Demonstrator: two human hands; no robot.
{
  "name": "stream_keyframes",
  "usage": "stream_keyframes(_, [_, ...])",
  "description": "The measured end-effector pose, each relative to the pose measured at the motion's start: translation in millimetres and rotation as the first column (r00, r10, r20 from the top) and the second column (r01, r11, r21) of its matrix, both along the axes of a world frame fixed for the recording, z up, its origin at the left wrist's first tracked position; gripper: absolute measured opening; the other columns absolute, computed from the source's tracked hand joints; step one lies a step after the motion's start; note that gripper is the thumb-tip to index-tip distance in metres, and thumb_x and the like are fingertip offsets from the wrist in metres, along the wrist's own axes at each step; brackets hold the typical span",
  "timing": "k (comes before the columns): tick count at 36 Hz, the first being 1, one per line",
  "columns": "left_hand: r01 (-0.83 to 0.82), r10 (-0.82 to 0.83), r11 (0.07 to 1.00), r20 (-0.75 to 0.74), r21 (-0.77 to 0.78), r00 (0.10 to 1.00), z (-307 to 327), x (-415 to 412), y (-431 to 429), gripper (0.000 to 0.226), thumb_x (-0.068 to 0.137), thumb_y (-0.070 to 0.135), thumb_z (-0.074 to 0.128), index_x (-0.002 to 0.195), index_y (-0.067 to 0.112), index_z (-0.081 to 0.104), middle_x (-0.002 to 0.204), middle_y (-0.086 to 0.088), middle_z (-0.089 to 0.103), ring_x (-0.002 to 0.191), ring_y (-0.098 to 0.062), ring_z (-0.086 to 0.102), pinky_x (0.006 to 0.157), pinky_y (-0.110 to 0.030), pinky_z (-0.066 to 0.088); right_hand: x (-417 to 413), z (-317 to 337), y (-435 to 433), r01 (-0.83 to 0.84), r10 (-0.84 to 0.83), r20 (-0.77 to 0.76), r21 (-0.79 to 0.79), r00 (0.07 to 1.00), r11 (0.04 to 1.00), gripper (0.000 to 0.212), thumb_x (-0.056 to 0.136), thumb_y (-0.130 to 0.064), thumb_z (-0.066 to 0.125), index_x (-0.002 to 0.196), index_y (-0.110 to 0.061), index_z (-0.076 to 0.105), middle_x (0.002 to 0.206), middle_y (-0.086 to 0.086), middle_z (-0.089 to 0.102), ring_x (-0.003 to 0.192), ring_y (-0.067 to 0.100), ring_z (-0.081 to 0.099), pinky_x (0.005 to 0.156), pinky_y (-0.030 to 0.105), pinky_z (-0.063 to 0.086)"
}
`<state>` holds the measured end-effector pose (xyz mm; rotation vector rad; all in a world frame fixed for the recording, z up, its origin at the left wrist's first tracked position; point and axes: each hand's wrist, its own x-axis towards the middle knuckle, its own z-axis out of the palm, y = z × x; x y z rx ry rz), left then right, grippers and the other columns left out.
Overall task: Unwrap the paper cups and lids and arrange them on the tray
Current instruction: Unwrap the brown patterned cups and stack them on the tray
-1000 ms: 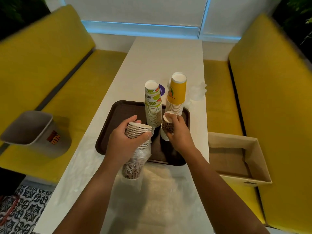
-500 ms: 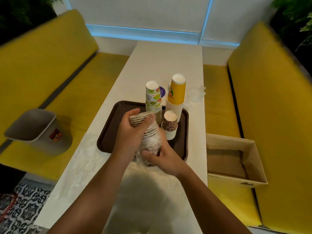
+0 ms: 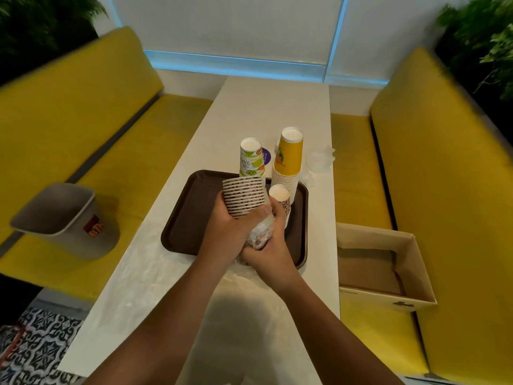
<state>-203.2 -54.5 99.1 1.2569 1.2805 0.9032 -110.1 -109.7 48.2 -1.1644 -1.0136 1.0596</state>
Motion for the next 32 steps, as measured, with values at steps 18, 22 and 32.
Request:
stream_keyframes(18, [0.271, -0.253, 0.96, -0.207, 0.065, 0.945, -4.4, -29.3, 0.5, 0.073, 0.08, 0.046, 0.086, 0.143, 0.041, 0.05, 0.118, 0.021, 0.069, 0.107, 0.004, 0.066, 0.096, -0.031, 0.058, 75.2, 64.4, 36.3, -0.258, 0.164, 0.564, 0.091, 0.809, 0.962, 0.015, 0.104, -0.038, 0.061, 0.105, -0.03, 0.074, 0.142, -0.004, 0.054, 0.137, 0.016, 0.051, 0.11, 0.049, 0.049])
stream_keyframes(22, [0.313, -0.286, 0.946, -0.243, 0.081, 0.927, -4.2, -29.5, 1.9, 0.075, 0.08, 0.048, 0.086, 0.144, 0.044, 0.047, 0.119, 0.022, 0.067, 0.111, 0.0, 0.065, 0.098, -0.037, 0.058, 82.1, 66.4, 38.1, -0.295, 0.208, 0.473, 0.118, 0.856, 0.948, 0.012, 0.102, -0.017, 0.068, 0.1, -0.016, 0.08, 0.138, 0.001, 0.06, 0.132, 0.021, 0.058, 0.107, 0.054, 0.051])
stream_keyframes(32, [0.33, -0.288, 0.935, -0.27, 0.128, 0.919, -5.5, -37.2, 3.1, 0.072, 0.078, 0.03, 0.09, 0.137, 0.048, 0.053, 0.117, 0.023, 0.069, 0.109, 0.003, 0.065, 0.094, -0.028, 0.055, 92.3, 52.5, 43.7, 0.074, -0.108, 0.122, 0.254, 0.987, 0.964, 0.027, 0.104, -0.026, 0.059, 0.087, -0.005, 0.062, 0.147, 0.002, 0.06, 0.138, 0.026, 0.057, 0.106, 0.064, 0.05])
